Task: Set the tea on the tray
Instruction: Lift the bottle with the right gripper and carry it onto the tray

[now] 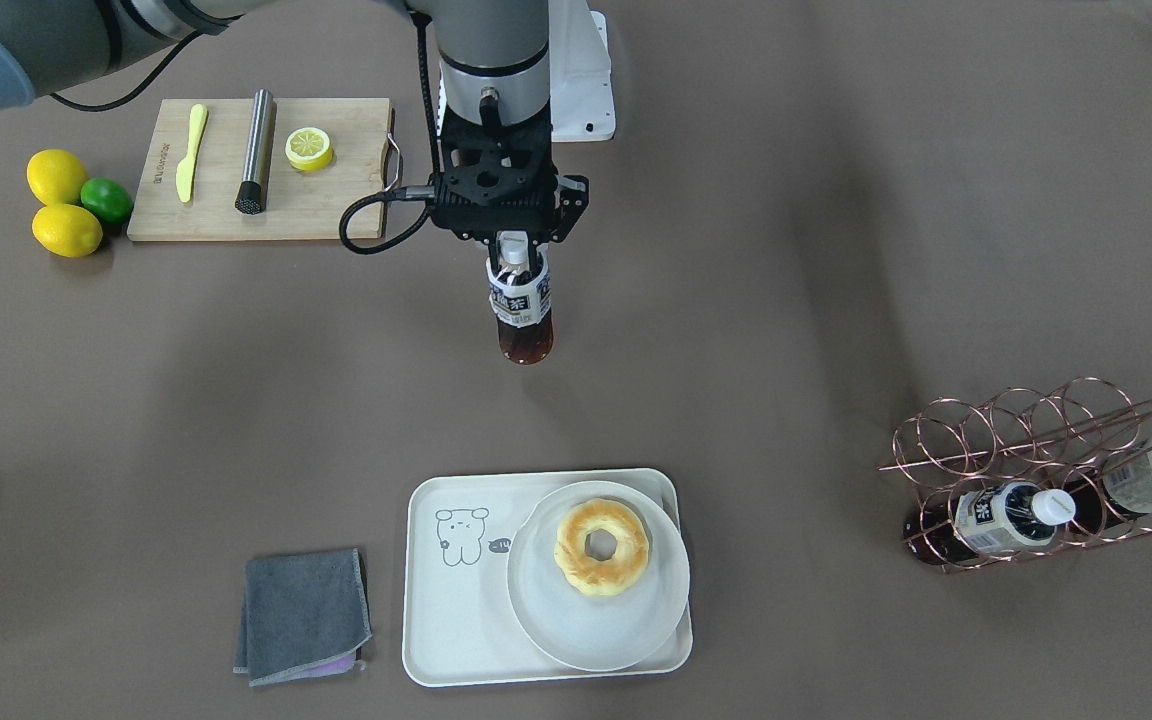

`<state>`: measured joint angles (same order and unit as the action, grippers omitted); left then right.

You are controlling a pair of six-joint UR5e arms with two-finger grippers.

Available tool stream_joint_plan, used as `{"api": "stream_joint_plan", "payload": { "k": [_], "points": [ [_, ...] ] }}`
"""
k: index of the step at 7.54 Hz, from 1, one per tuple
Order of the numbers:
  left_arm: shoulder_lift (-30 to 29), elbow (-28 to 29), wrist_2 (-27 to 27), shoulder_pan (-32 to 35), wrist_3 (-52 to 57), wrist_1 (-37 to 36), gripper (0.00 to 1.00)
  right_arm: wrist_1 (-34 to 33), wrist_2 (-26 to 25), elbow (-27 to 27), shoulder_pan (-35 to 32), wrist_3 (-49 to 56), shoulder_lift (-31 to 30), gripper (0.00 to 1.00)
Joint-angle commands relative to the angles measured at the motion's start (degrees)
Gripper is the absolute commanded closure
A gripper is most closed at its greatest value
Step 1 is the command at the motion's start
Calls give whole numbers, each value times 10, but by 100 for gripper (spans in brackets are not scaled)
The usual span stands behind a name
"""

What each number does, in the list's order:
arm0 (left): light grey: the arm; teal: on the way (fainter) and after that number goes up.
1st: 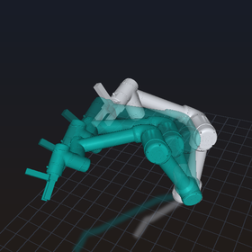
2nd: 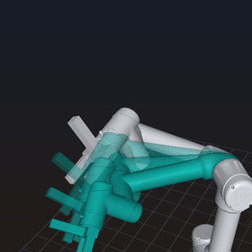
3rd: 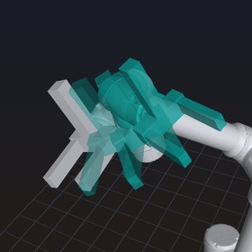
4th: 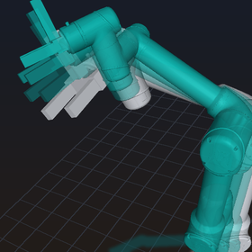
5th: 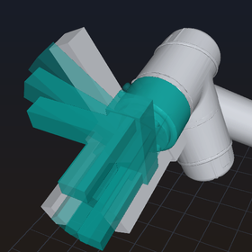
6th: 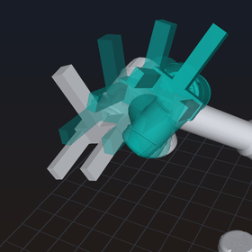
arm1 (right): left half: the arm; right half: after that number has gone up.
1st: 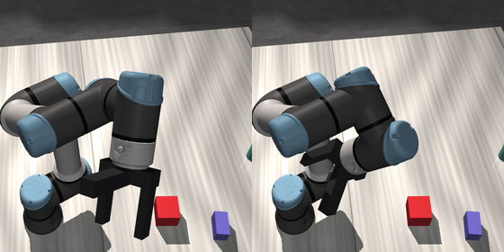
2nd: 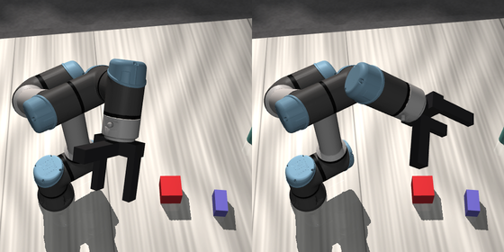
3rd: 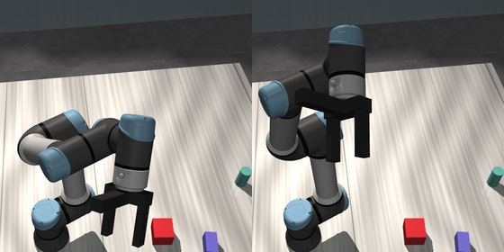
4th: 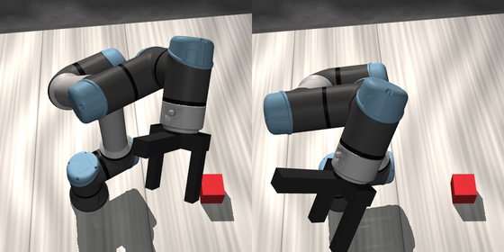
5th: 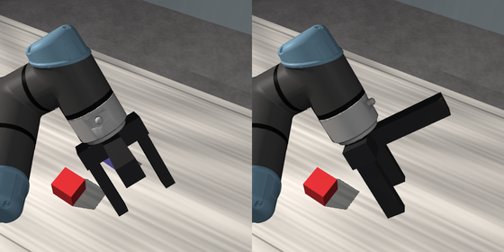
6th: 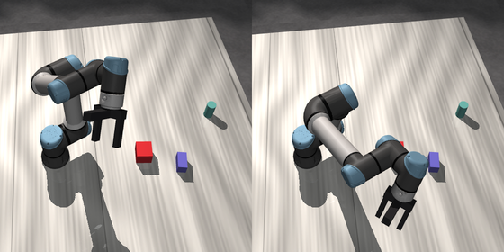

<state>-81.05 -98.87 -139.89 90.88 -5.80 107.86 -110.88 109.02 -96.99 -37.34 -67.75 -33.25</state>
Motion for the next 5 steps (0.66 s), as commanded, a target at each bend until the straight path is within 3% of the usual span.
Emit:
{"api": "stream_joint_plan", "payload": {
  "k": [1, 3, 5],
  "points": [
    [-6, -1, 1, 0, 0, -1, 2, 24, 58, 212, -99, 97, 108, 100],
    [-10, -4, 1, 0, -1, -2, 2, 116, 83, 297, -132, 109, 115, 100],
    [-10, -4, 2, 0, -1, -2, 2, 153, 83, 366, -146, 128, 133, 100]
  ]
}}
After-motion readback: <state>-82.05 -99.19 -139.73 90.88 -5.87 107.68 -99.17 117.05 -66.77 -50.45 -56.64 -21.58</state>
